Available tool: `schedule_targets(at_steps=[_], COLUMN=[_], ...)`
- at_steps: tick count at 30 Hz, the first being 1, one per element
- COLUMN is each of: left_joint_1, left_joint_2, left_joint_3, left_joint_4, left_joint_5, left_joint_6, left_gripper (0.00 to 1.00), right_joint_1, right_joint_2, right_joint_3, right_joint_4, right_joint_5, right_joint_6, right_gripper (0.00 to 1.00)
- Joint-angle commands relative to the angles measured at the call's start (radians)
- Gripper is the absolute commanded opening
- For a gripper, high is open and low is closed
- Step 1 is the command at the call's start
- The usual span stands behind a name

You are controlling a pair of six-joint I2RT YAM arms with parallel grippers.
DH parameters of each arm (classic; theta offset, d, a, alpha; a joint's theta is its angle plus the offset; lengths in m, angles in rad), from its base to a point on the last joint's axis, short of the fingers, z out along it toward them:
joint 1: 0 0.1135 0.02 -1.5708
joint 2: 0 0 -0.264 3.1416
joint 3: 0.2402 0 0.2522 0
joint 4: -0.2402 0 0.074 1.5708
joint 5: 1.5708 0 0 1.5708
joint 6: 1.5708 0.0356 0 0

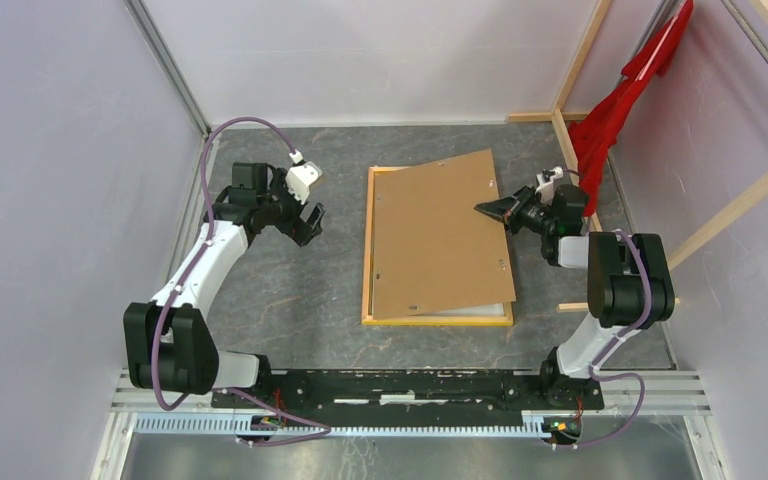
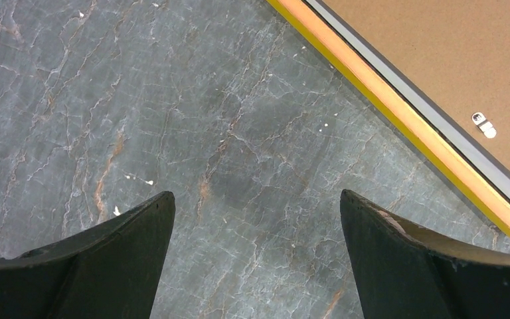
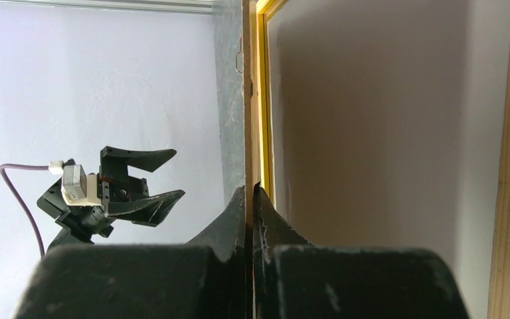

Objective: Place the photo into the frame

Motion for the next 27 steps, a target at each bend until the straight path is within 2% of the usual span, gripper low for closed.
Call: schedule_targets(at_steps=[1,27], left_joint_1=[-0.005,-0.006], left_joint_2=[0.001,0.013], left_joint_3=[0.001,0.01], left_joint_4=[0.005,-0.024], left_joint_5=[-0.004,-0.008], left_joint_6=[0.04,0.061], left_gripper=[1.0,1.0], right_joint_1=[0.006,0.022], right_joint_2=[0.008,0.089], right_joint_3=[0.041,0.088], right_joint_4=[0.086,0.095], right_joint_5=[-0.018,0.007], right_joint_6=[0.033,-0.014], right_gripper=[0.0,0.0])
